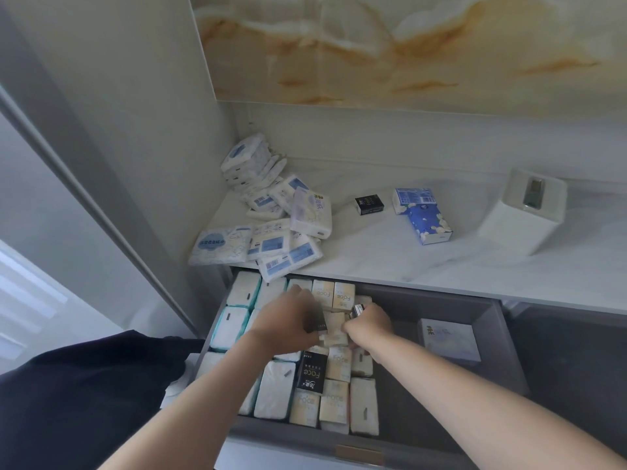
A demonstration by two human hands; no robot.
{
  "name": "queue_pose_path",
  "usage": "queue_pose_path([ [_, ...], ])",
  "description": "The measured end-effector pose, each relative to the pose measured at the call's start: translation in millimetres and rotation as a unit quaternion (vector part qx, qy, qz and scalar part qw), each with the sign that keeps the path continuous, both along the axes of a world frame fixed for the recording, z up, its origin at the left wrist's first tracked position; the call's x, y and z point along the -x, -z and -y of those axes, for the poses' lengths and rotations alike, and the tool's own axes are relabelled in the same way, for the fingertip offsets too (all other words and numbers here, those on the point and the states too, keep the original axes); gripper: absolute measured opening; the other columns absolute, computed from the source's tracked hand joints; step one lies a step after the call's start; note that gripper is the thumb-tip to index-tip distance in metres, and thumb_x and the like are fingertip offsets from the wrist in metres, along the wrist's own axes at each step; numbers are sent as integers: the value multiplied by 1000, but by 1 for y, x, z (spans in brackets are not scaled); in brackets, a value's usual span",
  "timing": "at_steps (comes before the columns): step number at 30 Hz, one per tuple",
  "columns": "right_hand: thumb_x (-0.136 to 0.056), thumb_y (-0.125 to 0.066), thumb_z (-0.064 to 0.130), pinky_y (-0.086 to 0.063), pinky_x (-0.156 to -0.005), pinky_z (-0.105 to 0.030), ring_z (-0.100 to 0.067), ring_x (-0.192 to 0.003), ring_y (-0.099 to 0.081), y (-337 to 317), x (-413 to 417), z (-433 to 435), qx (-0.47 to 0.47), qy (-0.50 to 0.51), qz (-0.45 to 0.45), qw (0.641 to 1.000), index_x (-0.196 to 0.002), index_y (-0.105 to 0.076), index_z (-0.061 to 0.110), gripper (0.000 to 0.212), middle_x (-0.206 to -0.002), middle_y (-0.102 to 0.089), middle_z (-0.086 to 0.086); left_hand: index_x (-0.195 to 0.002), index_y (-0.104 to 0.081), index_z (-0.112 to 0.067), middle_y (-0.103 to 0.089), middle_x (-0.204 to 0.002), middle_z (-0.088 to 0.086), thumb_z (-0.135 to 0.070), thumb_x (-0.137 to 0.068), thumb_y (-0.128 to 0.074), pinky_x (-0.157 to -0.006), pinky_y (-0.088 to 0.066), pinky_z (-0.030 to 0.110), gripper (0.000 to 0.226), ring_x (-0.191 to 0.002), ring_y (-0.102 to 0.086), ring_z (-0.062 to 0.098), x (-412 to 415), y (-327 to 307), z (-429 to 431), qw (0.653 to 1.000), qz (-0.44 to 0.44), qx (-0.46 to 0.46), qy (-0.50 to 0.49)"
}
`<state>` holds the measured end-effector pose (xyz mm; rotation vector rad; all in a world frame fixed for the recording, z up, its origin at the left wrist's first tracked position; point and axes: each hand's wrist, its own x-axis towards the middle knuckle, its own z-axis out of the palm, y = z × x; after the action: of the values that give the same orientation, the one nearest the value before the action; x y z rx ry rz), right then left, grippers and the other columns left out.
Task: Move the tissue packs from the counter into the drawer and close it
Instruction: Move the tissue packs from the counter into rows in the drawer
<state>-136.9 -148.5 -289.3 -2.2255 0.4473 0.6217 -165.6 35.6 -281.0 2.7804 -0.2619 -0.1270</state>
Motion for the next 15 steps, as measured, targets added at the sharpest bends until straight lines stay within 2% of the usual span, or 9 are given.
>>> queue_pose_path([
  [2,-87,-58,4,-56,-47,-30,-25,-61,-72,-3,2,-6,-96,43,-29,994,-102,-64,5,16,-81,-74,-15,-107,-47,-24,-45,-102,-8,-46,-70,-68,-64,-41,22,48,-82,-51,14,1,-4,-9,999,-3,45,-13],
  [5,-88,-61,2,-61,-54,-37,-28,-68,-74,-9,4,-14,-196,61,-56,977,-105,-66,5,18,-90,-74,-19,-102,-46,-23,-44,-100,-7,-42,-73,-70,-66,-44,22,42,-82,-52,15,4,-5,-19,997,-16,70,-16],
  [8,-90,-64,8,-62,-57,-39,-27,-66,-72,-17,1,-10,-198,59,-42,977,-103,-66,7,14,-90,-69,-13,-105,-49,-24,-47,-105,-8,-43,-76,-72,-75,-51,26,41,-91,-55,13,6,-5,-15,997,-32,70,-1],
  [10,-93,-60,20,-59,-53,-36,-28,-68,-68,-26,-4,0,-197,80,-21,977,-96,-61,9,11,-88,-60,-9,-105,-52,-24,-49,-106,-8,-46,-76,-73,-78,-53,31,42,-93,-55,13,5,-5,-6,997,-31,64,12],
  [12,-92,-54,28,-47,-46,-28,-24,-69,-60,-34,-11,17,-173,90,-16,981,-88,-58,13,16,-83,-53,-5,-107,-53,-25,-51,-106,-9,-50,-75,-72,-78,-52,34,44,-94,-55,13,2,-4,4,998,-26,60,24],
  [15,-89,-52,21,-27,-47,-23,-24,-58,-53,-29,-20,44,-114,73,-43,990,-85,-55,10,12,-73,-47,-7,-111,-53,-26,-53,-108,-9,-52,-76,-69,-81,-51,34,47,-97,-52,12,-3,-2,19,997,-26,55,42],
])
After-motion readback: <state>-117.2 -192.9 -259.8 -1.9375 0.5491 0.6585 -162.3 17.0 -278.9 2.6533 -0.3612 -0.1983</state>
